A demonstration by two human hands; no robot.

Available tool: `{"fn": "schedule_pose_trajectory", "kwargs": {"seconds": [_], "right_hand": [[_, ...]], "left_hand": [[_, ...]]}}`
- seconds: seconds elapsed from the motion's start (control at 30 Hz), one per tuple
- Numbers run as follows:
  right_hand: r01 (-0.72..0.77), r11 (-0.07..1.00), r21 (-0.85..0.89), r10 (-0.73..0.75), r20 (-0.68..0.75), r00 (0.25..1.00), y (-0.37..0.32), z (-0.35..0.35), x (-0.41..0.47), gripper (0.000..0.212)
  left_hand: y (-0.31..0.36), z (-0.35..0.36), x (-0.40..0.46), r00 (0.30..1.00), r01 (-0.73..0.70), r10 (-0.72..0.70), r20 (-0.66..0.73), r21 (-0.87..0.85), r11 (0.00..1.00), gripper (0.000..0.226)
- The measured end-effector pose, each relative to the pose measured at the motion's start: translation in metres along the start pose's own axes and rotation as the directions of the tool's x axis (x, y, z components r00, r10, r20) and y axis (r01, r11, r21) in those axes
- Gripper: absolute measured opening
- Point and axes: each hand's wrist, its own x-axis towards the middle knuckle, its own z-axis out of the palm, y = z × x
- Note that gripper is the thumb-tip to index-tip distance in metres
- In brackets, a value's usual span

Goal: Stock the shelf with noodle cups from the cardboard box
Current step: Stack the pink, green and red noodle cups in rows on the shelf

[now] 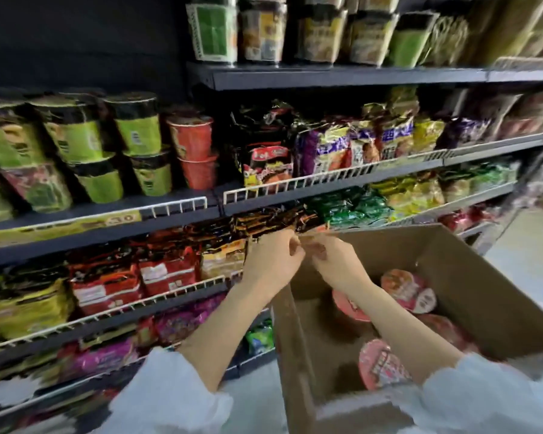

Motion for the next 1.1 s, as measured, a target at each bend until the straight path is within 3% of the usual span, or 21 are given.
{"fn": "schedule_pose_trajectory", "kwargs": {"seconds": [0.17,0.43,0.6,0.7,0.77,0.97,1.1], "right_hand": [[-0.147,0.987,-0.061,0.152,0.084,0.985,0.106,-0.012,0.012,0.028],[-0.329,0.907,-0.264,0.396,0.264,0.880,0.241,-0.015,0.052,0.078],[-0.389,0.872,-0.297,0.479,0.361,0.800,0.309,-0.010,0.077,0.113],[-0.338,0.853,-0.397,0.495,0.416,0.763,0.341,-0.007,0.090,0.117],[-0.296,0.847,-0.441,0.492,0.439,0.752,0.359,-0.007,0.098,0.122],[-0.123,0.841,-0.526,0.445,0.546,0.710,0.393,0.007,0.112,0.143],[-0.153,0.854,-0.498,0.441,0.535,0.721,0.389,0.011,0.115,0.144]], "left_hand": [[0.044,0.092,0.037,0.980,0.006,-0.022,0.195,0.082,0.997,0.023],[0.060,0.232,0.106,0.868,0.140,-0.201,0.455,0.164,0.977,0.042],[0.057,0.296,0.119,0.750,0.040,-0.168,0.640,0.210,0.977,0.073],[0.053,0.329,0.124,0.709,0.138,-0.294,0.641,0.283,0.949,0.102],[0.050,0.342,0.124,0.692,0.190,-0.363,0.623,0.329,0.925,0.109],[0.044,0.355,0.112,0.701,0.228,-0.420,0.576,0.378,0.897,0.087],[0.043,0.357,0.114,0.728,0.274,-0.418,0.543,0.329,0.904,0.077]]}}
